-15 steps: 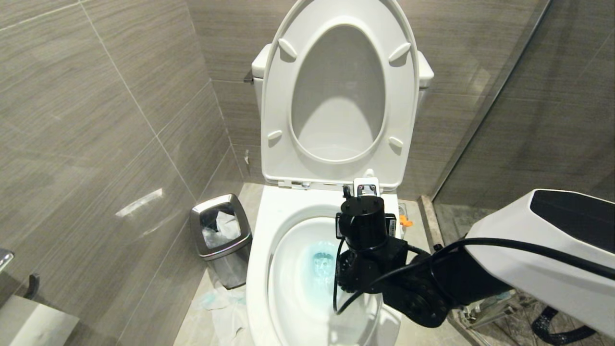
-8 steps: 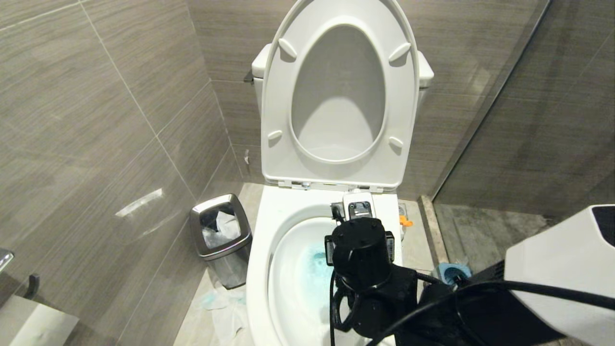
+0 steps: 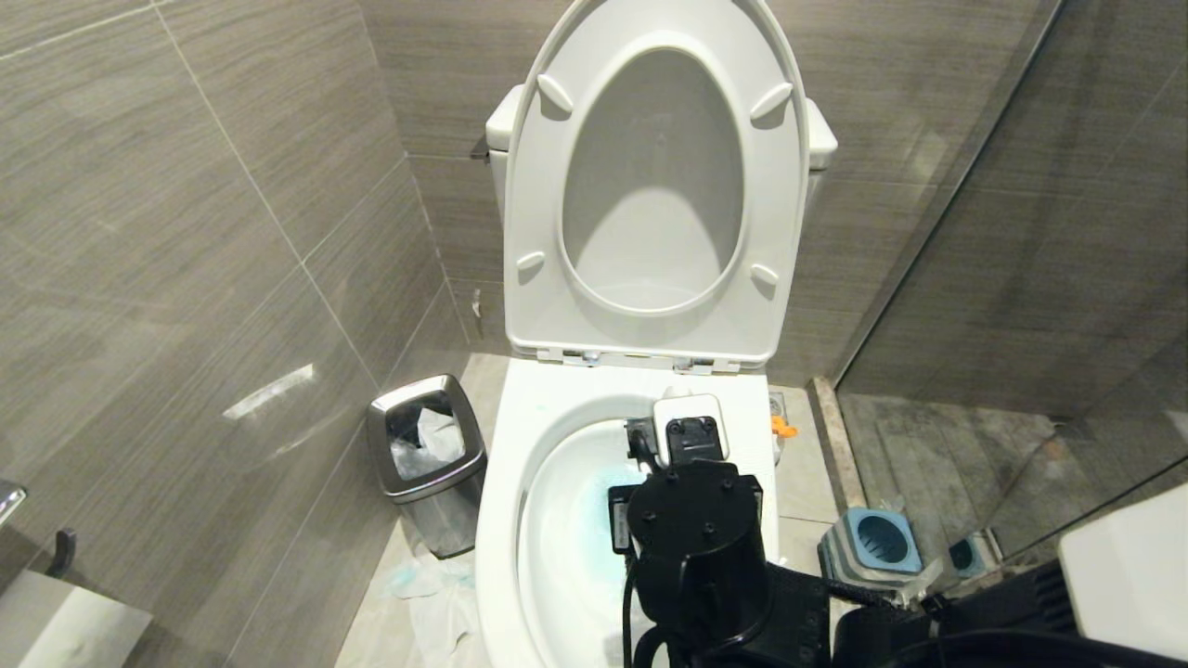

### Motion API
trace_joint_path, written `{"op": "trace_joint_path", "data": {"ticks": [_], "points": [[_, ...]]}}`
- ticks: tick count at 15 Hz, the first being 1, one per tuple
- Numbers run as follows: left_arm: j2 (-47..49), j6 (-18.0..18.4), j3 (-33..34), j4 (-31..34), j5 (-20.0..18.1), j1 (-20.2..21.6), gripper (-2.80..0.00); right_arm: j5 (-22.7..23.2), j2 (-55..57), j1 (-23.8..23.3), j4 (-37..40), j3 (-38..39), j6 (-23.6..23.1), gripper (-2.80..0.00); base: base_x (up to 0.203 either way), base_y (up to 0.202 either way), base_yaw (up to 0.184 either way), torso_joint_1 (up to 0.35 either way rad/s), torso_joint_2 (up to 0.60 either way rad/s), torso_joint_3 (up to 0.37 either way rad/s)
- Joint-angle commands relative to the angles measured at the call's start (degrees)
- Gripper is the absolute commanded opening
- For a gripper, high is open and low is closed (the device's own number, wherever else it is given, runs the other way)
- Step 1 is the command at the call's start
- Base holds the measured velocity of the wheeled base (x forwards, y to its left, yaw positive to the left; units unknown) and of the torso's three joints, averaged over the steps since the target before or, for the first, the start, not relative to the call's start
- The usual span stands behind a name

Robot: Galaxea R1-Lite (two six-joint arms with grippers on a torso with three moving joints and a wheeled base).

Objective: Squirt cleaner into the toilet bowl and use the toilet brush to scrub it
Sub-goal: Scrub the toilet bowl

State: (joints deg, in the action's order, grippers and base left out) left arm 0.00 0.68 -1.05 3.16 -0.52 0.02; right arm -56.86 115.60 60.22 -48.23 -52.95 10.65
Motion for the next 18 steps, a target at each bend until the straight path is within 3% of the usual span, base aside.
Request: {"op": "trace_joint_path", "data": {"ticks": [1,12,18], "points": [[0.0,0.02,-0.01,0.01,0.0,0.0,-2.8,-0.21,2.73,0.43,-0.25,-4.23,0.07,-2.8,0.0,0.0,0.0,0.0,0.0,0.0],[0.0,0.02,-0.01,0.01,0.0,-0.02,-2.8,1.3,15.69,0.17,3.82,-23.3,0.33,-2.8,0.0,0.0,0.0,0.0,0.0,0.0],[0.0,0.02,-0.01,0.01,0.0,0.06,-2.8,2.09,22.07,-5.56,3.68,-31.61,-0.09,-2.8,0.0,0.0,0.0,0.0,0.0,0.0]]}}
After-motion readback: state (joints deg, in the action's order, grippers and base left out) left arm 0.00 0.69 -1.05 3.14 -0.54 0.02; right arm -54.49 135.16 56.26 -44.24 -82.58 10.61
